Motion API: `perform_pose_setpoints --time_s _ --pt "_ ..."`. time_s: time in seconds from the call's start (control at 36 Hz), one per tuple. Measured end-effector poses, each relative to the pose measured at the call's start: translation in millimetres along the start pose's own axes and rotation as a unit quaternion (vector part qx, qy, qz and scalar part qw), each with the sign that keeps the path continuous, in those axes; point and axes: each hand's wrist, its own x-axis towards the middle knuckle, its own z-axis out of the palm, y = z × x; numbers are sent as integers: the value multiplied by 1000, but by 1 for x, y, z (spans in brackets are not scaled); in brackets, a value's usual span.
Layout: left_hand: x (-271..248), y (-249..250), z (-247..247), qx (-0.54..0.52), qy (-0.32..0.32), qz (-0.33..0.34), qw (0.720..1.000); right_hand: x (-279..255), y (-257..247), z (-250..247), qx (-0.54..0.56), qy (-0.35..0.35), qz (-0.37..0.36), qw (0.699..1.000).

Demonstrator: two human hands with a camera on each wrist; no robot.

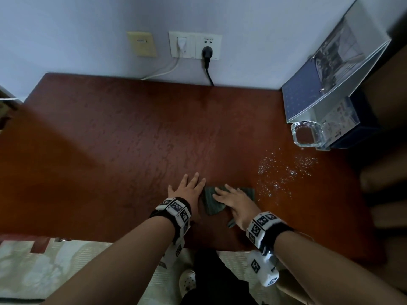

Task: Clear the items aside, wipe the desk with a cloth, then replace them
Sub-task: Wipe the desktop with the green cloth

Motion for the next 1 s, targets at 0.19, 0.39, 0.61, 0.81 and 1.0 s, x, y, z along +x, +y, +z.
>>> perform_pose_setpoints --time_s 0.19,0.39,0.61,0.81,1.0 --pt "-5 -8 5 -52 13 -15 998 10 -25 -52 351 95 197 911" --pt "-4 -2 3 -58 10 -29 998 51 -4 -78 239 245 187 921" --pt "-2 -6 7 -60 7 -27 998 76 10 -26 -106 49 204 972" --pt "-3 -3 6 -54 3 -22 998 51 3 -7 -130 36 138 981" --pt "-9 -3 10 -50 11 -10 999 14 -4 17 -122 42 57 990"
